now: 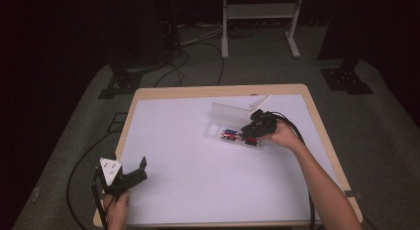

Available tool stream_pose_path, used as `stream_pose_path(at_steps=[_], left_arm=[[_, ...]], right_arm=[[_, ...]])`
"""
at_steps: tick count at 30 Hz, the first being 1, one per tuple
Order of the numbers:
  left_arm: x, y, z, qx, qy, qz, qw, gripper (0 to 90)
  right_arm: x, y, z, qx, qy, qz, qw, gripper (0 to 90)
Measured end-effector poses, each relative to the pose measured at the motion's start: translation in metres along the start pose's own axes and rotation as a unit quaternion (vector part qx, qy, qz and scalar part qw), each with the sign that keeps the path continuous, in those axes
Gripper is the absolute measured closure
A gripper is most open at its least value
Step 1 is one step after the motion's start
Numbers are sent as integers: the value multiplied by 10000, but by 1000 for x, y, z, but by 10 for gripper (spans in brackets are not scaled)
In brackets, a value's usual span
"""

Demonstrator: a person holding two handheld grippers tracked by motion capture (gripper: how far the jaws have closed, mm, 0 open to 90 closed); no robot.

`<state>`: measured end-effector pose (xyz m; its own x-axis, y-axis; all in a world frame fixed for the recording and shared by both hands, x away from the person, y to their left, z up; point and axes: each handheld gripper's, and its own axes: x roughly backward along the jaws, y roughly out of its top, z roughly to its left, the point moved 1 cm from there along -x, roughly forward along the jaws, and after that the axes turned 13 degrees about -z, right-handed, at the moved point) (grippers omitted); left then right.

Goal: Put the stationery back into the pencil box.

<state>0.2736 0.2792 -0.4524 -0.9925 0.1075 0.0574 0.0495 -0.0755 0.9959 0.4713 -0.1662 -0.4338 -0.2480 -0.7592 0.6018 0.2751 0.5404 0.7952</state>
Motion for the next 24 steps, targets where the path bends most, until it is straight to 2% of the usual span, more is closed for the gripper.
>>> stream_pose_path(at_steps=[5, 13, 18, 24], left_arm=[[-1, 0, 0, -1, 2, -2, 10000, 4], [0, 0, 0, -8, -1, 6, 10000, 4], [0, 0, -1, -9, 1, 6, 10000, 4], [0, -1, -1, -6, -17, 10, 10000, 4]], right_arm=[[9, -1, 1, -156, 3, -166, 9997, 633], [25, -10, 7, -287, 18, -387, 9988, 553], [37, -16, 13, -327, 69, -562, 9979, 518], [46, -24, 20, -309, 79, -625, 9975, 488]])
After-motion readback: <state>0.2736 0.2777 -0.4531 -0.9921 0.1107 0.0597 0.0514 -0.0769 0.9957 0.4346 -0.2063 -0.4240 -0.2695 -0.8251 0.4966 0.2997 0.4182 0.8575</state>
